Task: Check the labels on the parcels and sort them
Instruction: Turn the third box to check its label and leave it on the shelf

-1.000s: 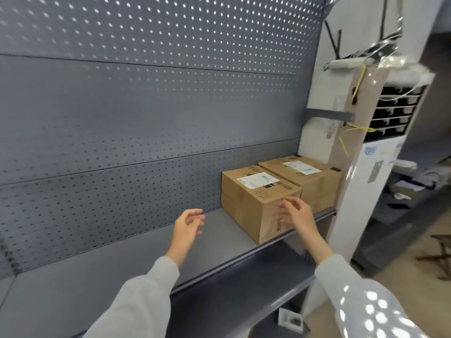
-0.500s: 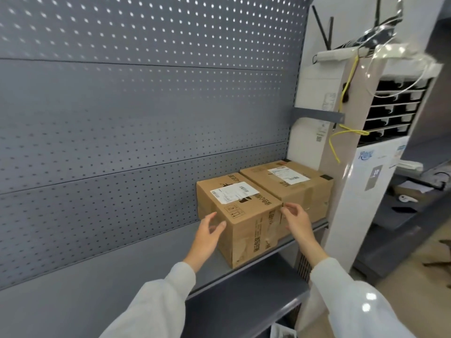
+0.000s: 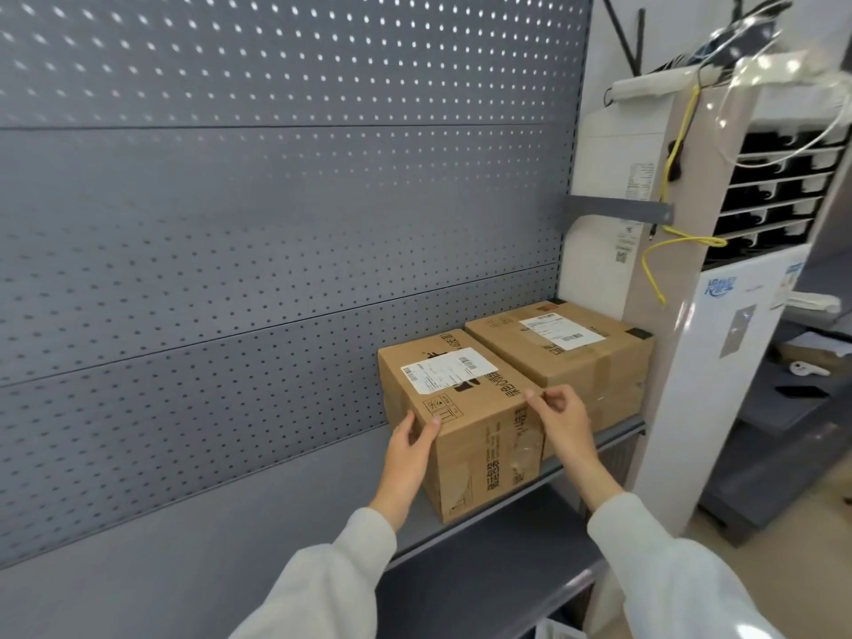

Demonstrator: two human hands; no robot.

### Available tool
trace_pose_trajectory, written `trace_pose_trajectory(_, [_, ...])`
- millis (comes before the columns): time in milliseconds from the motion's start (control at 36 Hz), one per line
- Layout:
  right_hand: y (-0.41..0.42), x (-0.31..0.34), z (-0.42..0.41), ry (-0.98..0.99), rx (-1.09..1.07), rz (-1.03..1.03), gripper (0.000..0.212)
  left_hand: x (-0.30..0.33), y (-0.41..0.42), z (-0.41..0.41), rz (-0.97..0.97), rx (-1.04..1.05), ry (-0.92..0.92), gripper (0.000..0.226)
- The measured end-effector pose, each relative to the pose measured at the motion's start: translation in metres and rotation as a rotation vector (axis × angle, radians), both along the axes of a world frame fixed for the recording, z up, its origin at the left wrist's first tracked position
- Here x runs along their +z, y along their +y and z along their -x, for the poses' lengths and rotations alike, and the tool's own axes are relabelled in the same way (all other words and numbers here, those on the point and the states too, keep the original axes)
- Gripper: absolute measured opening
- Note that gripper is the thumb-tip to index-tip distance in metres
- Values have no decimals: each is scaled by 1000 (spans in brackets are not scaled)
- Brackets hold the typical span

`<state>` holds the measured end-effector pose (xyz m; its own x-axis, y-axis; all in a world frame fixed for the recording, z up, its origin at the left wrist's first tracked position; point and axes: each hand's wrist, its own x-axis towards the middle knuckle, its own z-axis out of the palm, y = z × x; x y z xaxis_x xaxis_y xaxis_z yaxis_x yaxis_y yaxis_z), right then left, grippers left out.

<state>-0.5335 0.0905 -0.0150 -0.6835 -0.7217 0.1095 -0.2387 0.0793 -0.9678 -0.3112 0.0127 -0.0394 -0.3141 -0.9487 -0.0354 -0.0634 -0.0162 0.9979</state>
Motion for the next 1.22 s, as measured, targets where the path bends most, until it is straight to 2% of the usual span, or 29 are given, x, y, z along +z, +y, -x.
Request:
trace_pose_trajectory(250, [6,18,-52,31,9,43,24,13,14,-46,-72,-2,55,40])
trace_pose_trajectory(417, [7,21,-106,72,55,23,29,16,28,-110,-72,53,56,52])
trace_pose_trajectory(500, [7,22,-137,71,98,25,30,22,33,-144,-69,84,56,44])
trace_pose_trajectory(694, [1,23,-233,109,159,-7,38,29,42,-255,-55,181,21,56])
trace_pose_trajectory(833, [5,23,-318,118,241,-15,38,30,54,-343,-62,227,18,47])
trace_pose_trajectory(1028, [13,17,-422,97,325,-9,44,31,68,-459,-59,248,-41,48])
trace_pose_trajectory(1222, [25,8,-497,51,357,-5,46,28,78,-534,-62,282,-37,40])
